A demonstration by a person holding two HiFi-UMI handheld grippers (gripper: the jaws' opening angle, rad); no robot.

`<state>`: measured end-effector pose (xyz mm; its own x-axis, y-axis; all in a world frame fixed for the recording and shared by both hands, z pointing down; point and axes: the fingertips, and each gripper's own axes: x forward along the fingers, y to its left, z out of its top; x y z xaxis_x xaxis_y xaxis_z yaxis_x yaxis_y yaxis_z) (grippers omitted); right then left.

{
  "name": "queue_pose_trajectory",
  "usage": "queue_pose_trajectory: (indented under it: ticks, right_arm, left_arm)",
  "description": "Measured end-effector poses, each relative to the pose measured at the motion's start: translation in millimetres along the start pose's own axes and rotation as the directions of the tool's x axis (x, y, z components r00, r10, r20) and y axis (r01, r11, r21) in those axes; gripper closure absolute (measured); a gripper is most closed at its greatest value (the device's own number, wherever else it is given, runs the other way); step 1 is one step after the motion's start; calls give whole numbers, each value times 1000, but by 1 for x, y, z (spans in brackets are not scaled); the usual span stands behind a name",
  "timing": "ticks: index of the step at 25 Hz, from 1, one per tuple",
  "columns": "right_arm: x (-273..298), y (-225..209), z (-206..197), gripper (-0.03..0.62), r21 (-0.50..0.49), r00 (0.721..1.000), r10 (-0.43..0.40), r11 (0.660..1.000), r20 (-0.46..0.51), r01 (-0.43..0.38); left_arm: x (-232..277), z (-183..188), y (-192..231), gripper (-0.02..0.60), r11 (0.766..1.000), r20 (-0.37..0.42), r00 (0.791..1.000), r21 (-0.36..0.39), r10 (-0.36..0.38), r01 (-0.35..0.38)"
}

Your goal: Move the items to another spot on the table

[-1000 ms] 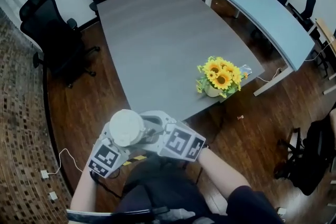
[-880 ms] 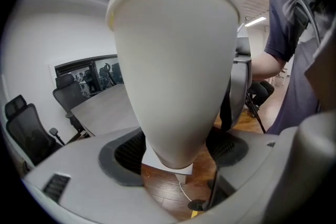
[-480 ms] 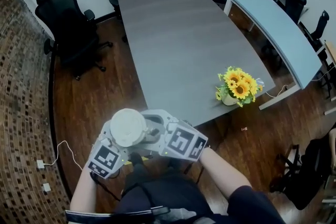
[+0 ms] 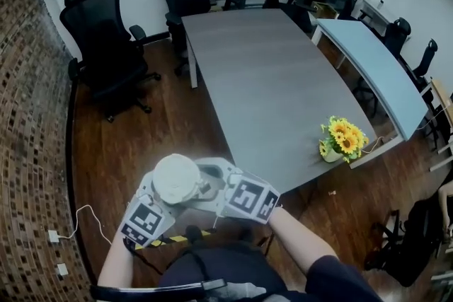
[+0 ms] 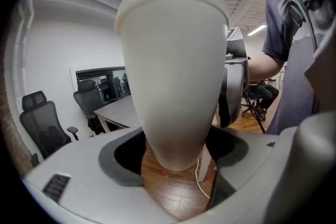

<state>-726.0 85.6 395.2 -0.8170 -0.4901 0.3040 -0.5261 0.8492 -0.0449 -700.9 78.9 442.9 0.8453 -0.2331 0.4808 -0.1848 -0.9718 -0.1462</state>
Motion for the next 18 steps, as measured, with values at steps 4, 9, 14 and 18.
queue_pose_trajectory:
  ticks: [4,9,14,18]
  right_arm:
    - [45,-1,15,243,-34,1000,8,999,-23,-9]
    - [85,-3,32,243,-75,999,16,997,-27,-18]
    - [105,-13,34,243,-86,998,32,996,-49,-36]
    - [122,-29,32,243,-68,997,54,996,-46,-57]
  left_arm:
    - [-26,-20,34,204,1000,6,1000,-3,25,-25]
    - [-52,-33,66,204,998,18,998,-1,64,-64]
    - [-55,-43,86,204,996,22,996,-12,83,-83]
    - [-52,-54,107,204,996,-1,996,-17,85,-85]
